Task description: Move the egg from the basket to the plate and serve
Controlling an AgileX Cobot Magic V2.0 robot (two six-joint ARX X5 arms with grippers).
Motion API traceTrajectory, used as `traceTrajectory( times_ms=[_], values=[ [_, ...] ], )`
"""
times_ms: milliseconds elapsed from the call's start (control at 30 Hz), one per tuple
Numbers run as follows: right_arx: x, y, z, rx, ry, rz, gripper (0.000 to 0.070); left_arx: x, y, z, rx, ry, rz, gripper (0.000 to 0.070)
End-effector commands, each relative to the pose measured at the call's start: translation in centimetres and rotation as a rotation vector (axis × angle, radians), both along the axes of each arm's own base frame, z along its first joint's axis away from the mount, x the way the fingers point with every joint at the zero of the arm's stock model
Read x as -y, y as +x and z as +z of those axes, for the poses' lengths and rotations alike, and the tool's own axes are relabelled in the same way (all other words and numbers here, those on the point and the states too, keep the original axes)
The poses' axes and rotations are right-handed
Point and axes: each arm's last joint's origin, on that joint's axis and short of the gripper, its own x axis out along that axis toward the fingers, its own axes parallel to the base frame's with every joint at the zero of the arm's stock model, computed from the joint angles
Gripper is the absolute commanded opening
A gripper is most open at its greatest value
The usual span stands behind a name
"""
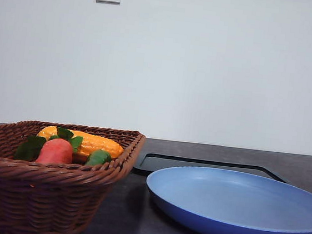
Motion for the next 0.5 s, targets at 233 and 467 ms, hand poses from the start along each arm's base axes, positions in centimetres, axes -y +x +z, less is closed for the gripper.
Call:
traceTrajectory(
  times_ms=[233, 467],
  values=[
    [0.0, 0.1, 1.2, 0.091, 0.211, -0.01, 0.0, 0.0, 0.1, -0.5, 0.008, -0.216, 0.034, 0.0],
    [0.0, 0.0, 1.7, 0.091, 0.369, -0.012, 0.0, 0.2, 0.1, -0.4, 0.006, -0.336, -0.019, 0.0]
  ],
)
